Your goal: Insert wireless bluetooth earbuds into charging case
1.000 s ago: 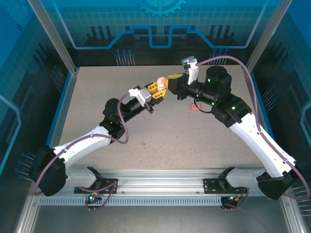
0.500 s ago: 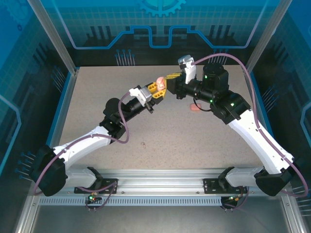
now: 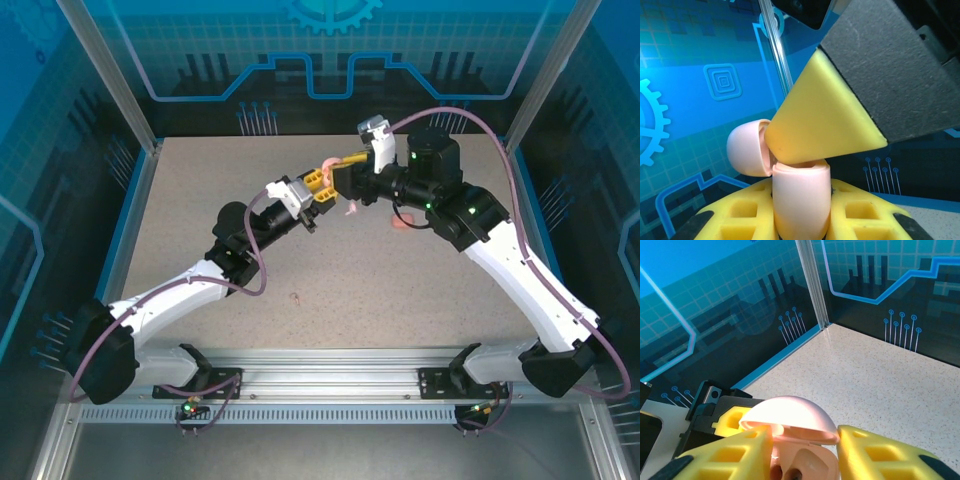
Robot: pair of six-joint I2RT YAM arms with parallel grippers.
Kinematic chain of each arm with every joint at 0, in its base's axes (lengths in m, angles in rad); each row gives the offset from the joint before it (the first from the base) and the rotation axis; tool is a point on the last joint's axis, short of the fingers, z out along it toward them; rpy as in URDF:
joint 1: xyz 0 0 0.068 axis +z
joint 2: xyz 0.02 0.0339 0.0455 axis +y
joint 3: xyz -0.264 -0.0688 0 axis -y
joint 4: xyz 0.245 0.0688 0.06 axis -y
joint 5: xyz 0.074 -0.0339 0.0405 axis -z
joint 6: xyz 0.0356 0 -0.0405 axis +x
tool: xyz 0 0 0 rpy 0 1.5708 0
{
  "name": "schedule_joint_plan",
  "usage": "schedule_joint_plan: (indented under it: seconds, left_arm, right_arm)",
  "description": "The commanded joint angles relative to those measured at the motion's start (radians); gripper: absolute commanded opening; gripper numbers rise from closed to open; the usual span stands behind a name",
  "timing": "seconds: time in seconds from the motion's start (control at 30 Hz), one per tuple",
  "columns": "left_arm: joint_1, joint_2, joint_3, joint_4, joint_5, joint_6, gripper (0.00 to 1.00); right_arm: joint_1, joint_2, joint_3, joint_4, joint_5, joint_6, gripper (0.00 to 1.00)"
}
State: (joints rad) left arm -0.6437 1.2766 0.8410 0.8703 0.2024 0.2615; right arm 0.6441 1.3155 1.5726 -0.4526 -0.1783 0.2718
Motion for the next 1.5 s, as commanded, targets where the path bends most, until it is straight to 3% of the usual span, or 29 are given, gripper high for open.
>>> schedule_joint_plan:
  seconds: [0.0,0.1,0.23,0.4,0.63,0.8,0.97,1.2,1.47]
  left_arm:
    - [-0.005,0.006,0.020,0.044,-0.002,-0.011,0.00]
    - [-0.006,0.009,0.015,0.050,-0.005,-0.016,0.00]
    - [-0.006,0.012,0.002,0.055,-0.039,-0.027,0.00]
    - [-0.005,-0.021,-0.041,0.050,-0.112,-0.048,0.00]
    - [0.007,-0.067,-0.097,0.019,-0.201,-0.060,0.00]
    - [0.034,-0.107,-0.150,0.014,-0.243,-0.104,0.00]
    - [0.052,-0.156,-0.213,0.014,-0.286,-0.138,0.00]
    - [0.066,-0.261,-0.287,-0.022,-0.311,-0.169,0.00]
    - [0.067,-0.329,-0.327,-0.040,-0.310,-0.191,0.00]
  right_arm:
    - [0.030,0.015,0.054,-0.042,-0.033,0.019,0.43]
    - [0.028,0.031,0.099,-0.062,-0.024,0.027,0.45]
    - [0.004,0.014,0.089,-0.065,0.043,0.065,0.59]
    - [-0.116,-0.087,-0.078,-0.063,0.109,0.216,0.71]
    - [-0.191,-0.114,-0.327,-0.136,0.162,0.388,0.71]
    - [-0.104,-0.045,-0.460,-0.158,0.191,0.437,0.69]
    - [0.049,0.060,-0.523,-0.195,0.264,0.599,0.68]
    - [0.237,0.246,-0.472,-0.233,0.341,0.778,0.67]
    - [0.322,0.415,-0.412,-0.262,0.330,0.940,0.62]
